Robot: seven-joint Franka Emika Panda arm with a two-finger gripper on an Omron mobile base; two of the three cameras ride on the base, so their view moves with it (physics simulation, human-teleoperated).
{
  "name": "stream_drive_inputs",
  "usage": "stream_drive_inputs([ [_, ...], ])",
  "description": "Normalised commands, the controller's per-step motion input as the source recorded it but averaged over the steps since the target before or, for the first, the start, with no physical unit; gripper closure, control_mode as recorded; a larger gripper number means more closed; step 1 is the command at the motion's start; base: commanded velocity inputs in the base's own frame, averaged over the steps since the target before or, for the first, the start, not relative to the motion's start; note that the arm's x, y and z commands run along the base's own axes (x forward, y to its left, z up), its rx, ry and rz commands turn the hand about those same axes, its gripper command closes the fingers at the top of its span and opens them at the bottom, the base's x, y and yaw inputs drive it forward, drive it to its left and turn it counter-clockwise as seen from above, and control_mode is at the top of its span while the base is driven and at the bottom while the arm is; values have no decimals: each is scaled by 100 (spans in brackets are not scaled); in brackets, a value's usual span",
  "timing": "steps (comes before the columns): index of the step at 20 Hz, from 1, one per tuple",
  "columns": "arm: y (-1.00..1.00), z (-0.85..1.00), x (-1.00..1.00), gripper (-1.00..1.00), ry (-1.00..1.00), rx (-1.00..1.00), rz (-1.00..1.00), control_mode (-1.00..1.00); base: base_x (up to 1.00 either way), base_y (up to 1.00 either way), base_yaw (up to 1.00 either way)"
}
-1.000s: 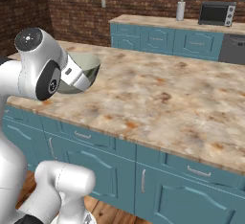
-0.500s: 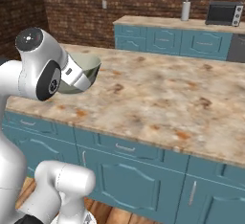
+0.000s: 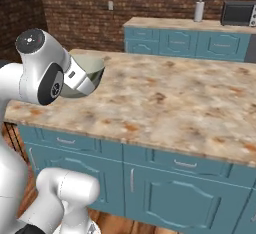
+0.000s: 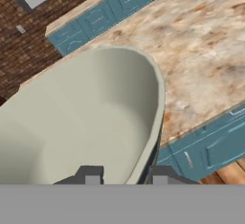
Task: Take the smaller bowl and place it next to the appetizer plate on the dining counter , and place the larger bowl next to the plate with cooked food.
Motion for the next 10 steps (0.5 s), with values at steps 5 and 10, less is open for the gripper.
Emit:
stream_drive_inputs([
  [5, 0, 0, 0, 100, 0, 0, 0, 100, 2, 100, -18],
  [10, 0, 0, 0, 100, 0, 0, 0, 100, 0, 100, -17],
])
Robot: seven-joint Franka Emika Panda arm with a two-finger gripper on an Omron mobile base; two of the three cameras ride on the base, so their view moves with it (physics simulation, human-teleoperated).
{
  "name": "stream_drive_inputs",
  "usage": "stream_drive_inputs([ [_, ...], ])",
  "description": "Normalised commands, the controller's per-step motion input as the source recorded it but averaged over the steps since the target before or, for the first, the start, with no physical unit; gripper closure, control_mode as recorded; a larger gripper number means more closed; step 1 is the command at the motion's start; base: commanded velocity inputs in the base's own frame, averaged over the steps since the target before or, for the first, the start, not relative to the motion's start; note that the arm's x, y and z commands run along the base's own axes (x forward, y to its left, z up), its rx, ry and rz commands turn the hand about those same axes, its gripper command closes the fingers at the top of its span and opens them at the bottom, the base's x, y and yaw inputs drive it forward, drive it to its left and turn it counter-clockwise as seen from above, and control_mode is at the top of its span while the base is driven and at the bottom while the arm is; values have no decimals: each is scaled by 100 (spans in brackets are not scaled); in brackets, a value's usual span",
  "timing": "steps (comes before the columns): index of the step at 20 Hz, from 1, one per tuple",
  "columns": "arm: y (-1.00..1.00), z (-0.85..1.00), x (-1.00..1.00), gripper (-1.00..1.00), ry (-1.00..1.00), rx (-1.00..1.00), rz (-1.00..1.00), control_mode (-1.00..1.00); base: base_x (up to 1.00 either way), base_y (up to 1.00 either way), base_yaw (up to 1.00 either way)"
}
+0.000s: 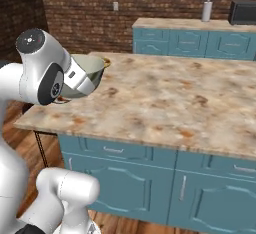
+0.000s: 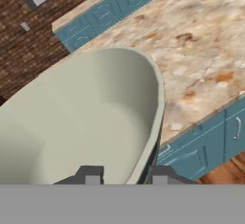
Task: Take the smaller bowl and place it next to the appetizer plate on the dining counter , and place the larger bowl next to the plate with cooked food.
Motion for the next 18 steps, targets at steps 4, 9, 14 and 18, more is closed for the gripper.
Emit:
stream_drive_inputs([
  [4, 0, 0, 0, 100, 0, 0, 0, 100, 0, 100, -17],
  [9, 0, 0, 0, 100, 0, 0, 0, 100, 0, 100, -18],
  [14, 0, 0, 0, 100, 0, 0, 0, 100, 0, 100, -26],
  [18, 0, 0, 0, 100, 0, 0, 0, 100, 0, 100, -29],
])
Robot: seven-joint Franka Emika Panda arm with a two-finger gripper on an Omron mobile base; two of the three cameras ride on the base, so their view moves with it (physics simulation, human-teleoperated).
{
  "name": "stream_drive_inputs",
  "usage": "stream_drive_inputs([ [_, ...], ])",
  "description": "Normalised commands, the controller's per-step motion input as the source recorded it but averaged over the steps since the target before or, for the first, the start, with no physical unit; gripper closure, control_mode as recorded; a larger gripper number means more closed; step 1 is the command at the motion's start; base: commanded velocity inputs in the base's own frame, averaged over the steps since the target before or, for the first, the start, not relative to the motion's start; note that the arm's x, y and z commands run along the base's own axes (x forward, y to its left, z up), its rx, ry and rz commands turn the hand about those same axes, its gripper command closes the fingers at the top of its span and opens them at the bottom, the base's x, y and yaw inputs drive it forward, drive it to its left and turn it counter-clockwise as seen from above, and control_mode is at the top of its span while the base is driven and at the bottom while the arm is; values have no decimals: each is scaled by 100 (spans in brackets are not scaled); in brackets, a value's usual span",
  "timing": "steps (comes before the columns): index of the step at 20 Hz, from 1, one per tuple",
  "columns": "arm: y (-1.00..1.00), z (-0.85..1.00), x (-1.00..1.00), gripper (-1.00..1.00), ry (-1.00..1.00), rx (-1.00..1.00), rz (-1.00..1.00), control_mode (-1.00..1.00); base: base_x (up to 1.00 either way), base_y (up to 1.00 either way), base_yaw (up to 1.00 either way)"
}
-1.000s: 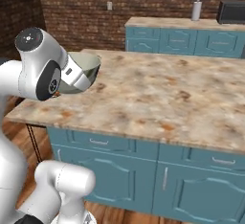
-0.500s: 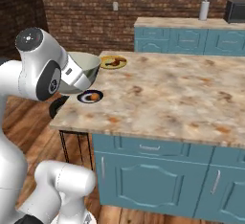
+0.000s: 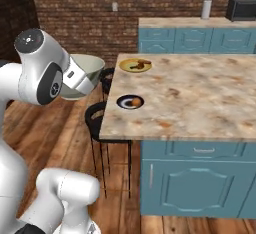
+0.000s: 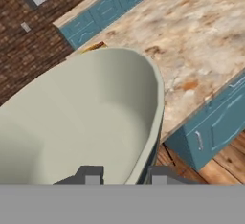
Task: Take the smaller bowl and place it next to the appetizer plate on the dining counter , and place the larger bowl next to the plate with cooked food.
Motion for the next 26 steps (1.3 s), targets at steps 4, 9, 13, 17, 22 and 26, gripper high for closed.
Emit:
stream_drive_inputs([
  [4, 0, 0, 0, 100, 0, 0, 0, 100, 3, 99, -36],
  [9, 0, 0, 0, 100, 0, 0, 0, 100, 35, 70, -51],
  [13, 0, 0, 0, 100, 0, 0, 0, 100, 54, 68, -57],
  [17, 0, 0, 0, 100, 0, 0, 0, 100, 16, 72, -54],
  [22, 0, 0, 0, 100, 0, 0, 0, 100, 0, 93, -53],
  [26, 0, 0, 0, 100, 0, 0, 0, 100, 0, 100, -44],
])
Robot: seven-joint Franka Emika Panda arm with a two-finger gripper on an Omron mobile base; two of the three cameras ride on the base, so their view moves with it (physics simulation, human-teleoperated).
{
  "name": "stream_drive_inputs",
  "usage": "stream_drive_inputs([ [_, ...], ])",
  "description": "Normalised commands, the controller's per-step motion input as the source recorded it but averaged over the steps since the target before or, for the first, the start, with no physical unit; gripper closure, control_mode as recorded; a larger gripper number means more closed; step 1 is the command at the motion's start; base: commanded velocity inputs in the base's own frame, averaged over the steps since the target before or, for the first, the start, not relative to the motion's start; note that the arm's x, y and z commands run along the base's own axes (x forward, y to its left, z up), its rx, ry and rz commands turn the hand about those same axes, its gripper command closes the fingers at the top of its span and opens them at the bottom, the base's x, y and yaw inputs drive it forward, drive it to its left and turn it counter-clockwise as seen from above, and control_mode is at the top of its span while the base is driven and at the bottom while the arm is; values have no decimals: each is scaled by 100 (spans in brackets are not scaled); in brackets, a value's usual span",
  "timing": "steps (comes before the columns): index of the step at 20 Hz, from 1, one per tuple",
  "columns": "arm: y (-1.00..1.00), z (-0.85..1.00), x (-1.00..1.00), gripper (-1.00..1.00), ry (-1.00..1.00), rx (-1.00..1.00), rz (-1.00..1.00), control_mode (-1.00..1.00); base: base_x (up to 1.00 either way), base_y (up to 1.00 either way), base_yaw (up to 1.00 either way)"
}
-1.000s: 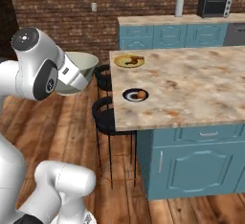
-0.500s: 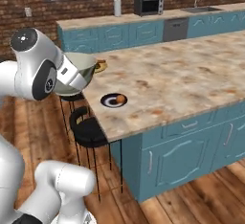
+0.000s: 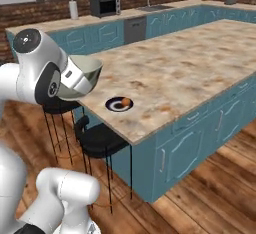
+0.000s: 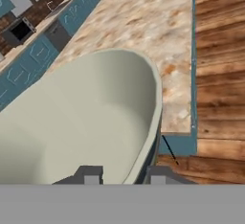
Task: Take the smaller bowl and place it next to the appetizer plate on the dining counter , and place the larger bowl next to the plate with cooked food.
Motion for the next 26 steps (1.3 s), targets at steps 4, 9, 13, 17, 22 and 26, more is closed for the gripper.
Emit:
stream_drive_inputs([
  [4, 0, 0, 0, 100, 0, 0, 0, 100, -5, 100, -31],
  [9, 0, 0, 0, 100, 0, 0, 0, 100, -1, 100, -28],
  [13, 0, 0, 0, 100, 0, 0, 0, 100, 52, 84, -41],
  [17, 0, 0, 0, 100, 0, 0, 0, 100, 68, 89, -43],
  [22, 0, 0, 0, 100, 0, 0, 0, 100, 85, 72, -42],
  [26, 0, 0, 0, 100, 0, 0, 0, 100, 90, 69, -40],
])
